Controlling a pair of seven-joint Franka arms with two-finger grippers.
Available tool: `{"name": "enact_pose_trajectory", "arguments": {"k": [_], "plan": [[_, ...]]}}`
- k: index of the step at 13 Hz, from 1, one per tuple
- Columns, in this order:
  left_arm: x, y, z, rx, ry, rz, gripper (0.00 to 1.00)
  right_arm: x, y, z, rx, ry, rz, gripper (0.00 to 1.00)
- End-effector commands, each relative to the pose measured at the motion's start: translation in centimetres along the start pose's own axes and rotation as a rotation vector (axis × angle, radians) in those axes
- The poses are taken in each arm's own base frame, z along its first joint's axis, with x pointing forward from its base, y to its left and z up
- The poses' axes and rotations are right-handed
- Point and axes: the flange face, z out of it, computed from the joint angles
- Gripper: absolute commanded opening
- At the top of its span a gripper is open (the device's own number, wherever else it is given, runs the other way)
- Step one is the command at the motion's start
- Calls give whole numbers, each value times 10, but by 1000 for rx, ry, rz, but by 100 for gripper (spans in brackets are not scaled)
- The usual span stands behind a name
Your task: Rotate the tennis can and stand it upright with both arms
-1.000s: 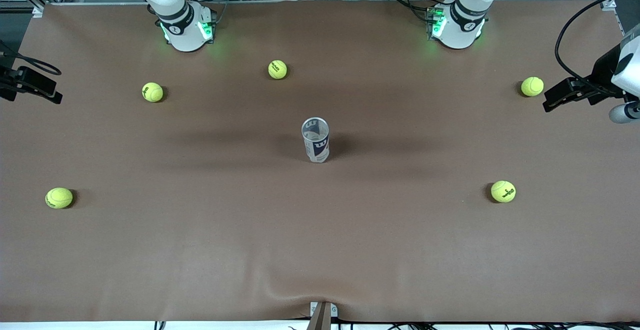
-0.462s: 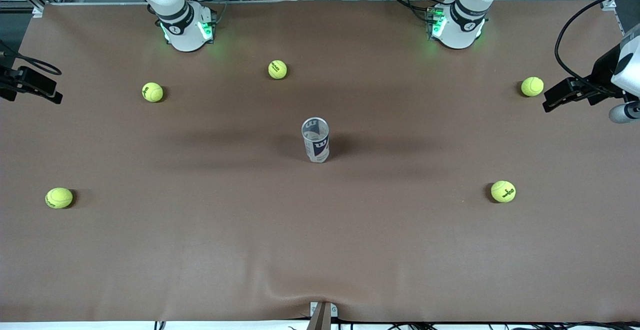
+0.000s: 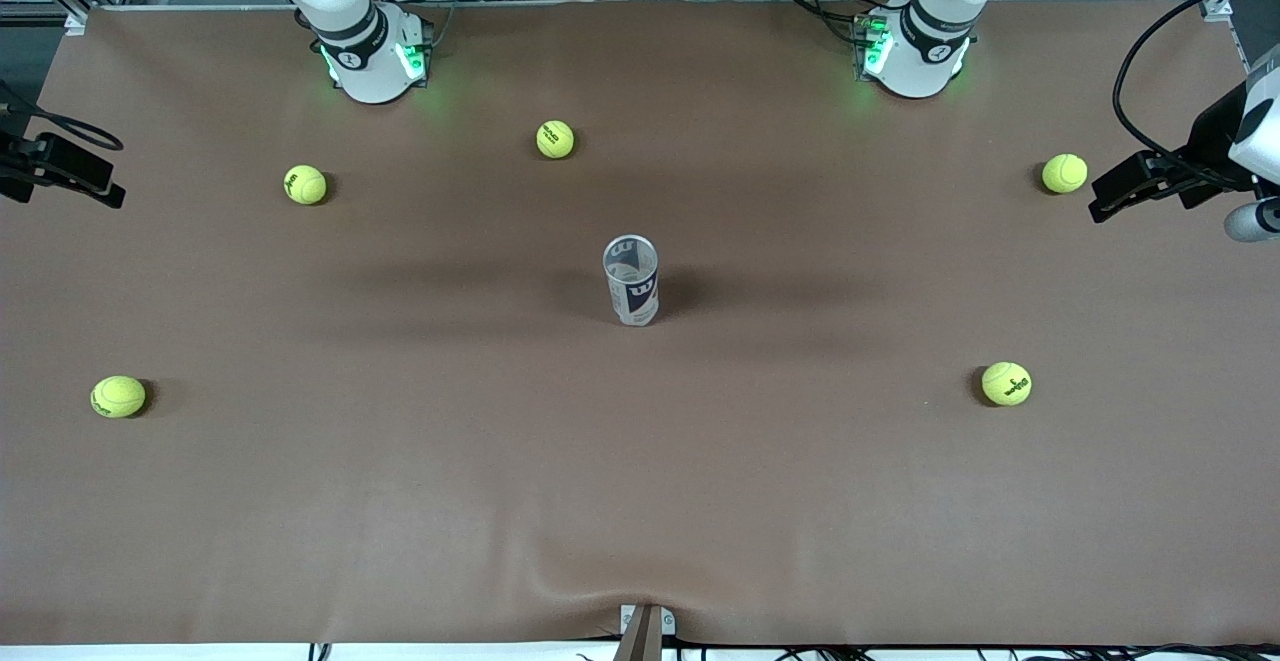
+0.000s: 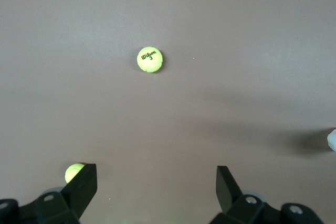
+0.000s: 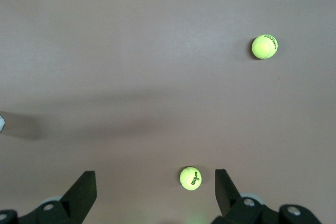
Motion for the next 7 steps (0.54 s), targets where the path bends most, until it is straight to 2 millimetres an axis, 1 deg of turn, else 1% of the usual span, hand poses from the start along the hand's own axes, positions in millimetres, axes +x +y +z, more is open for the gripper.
{"name": "enact_pose_trajectory", "arguments": {"k": [1, 5, 7], "plan": [[-4, -2, -6, 2, 17, 19, 100, -4, -2, -6, -13, 5, -2, 100], [-4, -3, -6, 3, 15, 56, 100, -4, -2, -6, -13, 5, -2, 100], [-6, 2, -9, 5, 7, 61, 100, -4, -2, -6, -13, 5, -2, 100]]}}
